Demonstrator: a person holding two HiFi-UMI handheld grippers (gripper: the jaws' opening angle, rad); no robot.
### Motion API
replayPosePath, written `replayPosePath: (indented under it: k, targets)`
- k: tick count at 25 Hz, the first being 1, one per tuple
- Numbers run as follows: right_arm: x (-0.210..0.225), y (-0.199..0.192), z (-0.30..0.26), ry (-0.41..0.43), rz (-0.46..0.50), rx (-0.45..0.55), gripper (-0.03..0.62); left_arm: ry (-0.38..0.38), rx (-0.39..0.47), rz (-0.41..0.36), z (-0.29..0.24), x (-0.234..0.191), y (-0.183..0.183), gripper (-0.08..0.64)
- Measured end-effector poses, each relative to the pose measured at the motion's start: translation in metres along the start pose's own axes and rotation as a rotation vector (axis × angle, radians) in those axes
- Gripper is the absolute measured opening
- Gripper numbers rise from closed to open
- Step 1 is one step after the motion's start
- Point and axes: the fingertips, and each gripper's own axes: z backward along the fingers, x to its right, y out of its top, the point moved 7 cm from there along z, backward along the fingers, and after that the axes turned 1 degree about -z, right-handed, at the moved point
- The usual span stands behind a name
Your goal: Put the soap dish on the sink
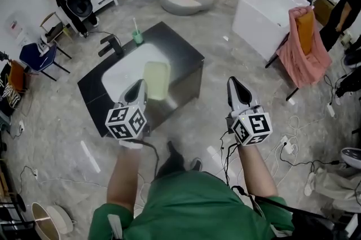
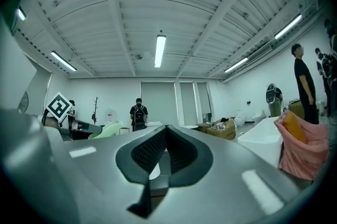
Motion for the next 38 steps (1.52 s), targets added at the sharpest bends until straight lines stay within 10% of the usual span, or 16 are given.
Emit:
replayPosePath:
  k: [38]
  targets:
    - [0.057,-0.034,-0.288,-0.107,0.027,-0.148,-0.003,-0.160,-0.091,-0.056,-0.280,-0.166,0.013,0.018]
